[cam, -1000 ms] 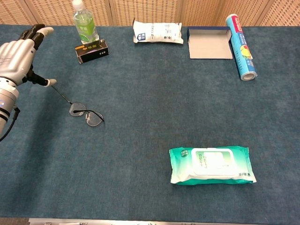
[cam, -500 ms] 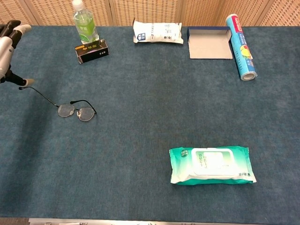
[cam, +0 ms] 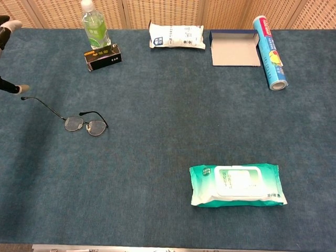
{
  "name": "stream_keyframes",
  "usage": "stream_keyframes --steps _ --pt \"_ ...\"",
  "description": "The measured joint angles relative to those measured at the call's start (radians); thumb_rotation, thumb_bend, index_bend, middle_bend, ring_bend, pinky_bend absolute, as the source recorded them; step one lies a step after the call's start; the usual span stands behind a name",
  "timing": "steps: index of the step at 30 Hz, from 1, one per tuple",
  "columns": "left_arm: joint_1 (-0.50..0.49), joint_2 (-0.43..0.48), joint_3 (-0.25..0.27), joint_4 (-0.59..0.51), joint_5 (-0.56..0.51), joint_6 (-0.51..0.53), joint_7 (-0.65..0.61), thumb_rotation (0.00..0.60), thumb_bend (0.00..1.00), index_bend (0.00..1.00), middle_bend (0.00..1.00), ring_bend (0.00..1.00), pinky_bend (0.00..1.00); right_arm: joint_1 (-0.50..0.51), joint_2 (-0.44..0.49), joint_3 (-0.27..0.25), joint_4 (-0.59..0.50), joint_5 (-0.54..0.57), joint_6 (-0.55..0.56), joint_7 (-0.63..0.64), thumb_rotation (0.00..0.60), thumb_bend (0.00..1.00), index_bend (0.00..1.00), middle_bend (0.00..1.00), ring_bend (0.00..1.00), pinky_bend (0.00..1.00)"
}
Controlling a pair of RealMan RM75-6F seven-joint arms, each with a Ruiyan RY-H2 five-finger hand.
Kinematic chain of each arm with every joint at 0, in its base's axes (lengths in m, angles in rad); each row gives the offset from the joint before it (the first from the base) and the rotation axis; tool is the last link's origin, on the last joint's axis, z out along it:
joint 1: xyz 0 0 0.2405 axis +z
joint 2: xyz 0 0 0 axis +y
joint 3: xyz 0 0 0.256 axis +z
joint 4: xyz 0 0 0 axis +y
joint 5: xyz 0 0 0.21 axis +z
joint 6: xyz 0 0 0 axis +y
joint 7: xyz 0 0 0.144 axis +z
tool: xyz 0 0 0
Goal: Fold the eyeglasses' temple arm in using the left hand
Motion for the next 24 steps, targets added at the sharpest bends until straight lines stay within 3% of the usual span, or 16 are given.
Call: stream_keyframes --steps 10,18,24 --pt "0.027 0.033 0.01 0.057 0.083 0.024 -0.186 0.6 0.08 0.05 0.01 0.04 0.22 -0.004 0.005 0.003 -0.005 -0.003 0.012 0.007 0.6 0.39 0.63 0.52 0.41 0.44" --pt "0.063 0.042 0.054 0.202 0.194 0.056 -0.398 0.6 0.08 0.05 0.01 0.04 0.21 -0.004 0.005 0.001 -0.006 -0.006 0.011 0.007 0.6 0.39 0.63 0.52 0.41 0.44" --pt "0.069 0.021 0.077 0.304 0.236 0.054 -0.458 0.6 0.08 0.05 0.01 0.04 0.21 -0.004 0.003 0.001 -0.004 -0.006 0.011 0.005 0.6 0.39 0.63 0.52 0.41 0.44"
